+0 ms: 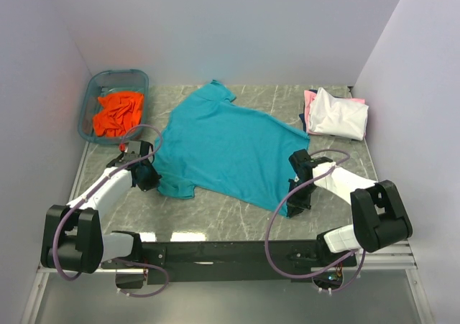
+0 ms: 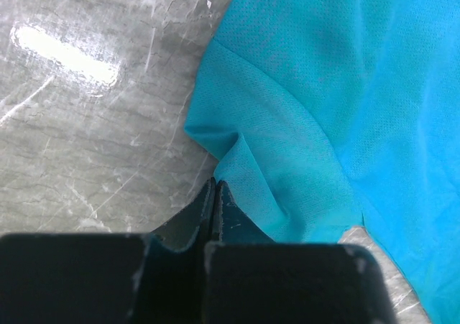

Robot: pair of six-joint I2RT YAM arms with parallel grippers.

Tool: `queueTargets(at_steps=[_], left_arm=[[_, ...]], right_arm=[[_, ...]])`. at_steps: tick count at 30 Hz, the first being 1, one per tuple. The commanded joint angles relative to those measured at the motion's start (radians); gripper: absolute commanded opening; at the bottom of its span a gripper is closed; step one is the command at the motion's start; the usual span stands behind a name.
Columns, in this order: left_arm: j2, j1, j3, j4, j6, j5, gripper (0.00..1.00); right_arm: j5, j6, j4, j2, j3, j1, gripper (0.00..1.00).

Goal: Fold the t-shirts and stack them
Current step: Fold the tshirt

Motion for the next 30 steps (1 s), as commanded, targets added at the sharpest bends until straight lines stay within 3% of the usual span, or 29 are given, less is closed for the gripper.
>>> queueTargets(at_steps=[1, 4, 23, 30], left_arm=[[-0.002, 0.008, 0.042, 0.012, 0.022, 0.005, 0.01], [-0.015, 0.009, 0.049, -0.009, 0.019, -0.003, 0.0], [-0.244, 0.013, 0.121, -0.279, -0.015, -0.087, 0.0], [-0.21, 0.009, 0.136, -0.177, 0.057, 0.003, 0.0]], right_arm=[[0.017, -0.002, -0.005, -0.025, -0.009, 0.011, 0.06], [0.003, -0.011, -0.045, -0.051, -0.003, 0.011, 0.0], [-0.063, 0.063, -0.074, -0.086, -0.054, 0.134, 0.0], [-0.038, 0.078, -0.136, -0.132, 0.018, 0.134, 0.0]])
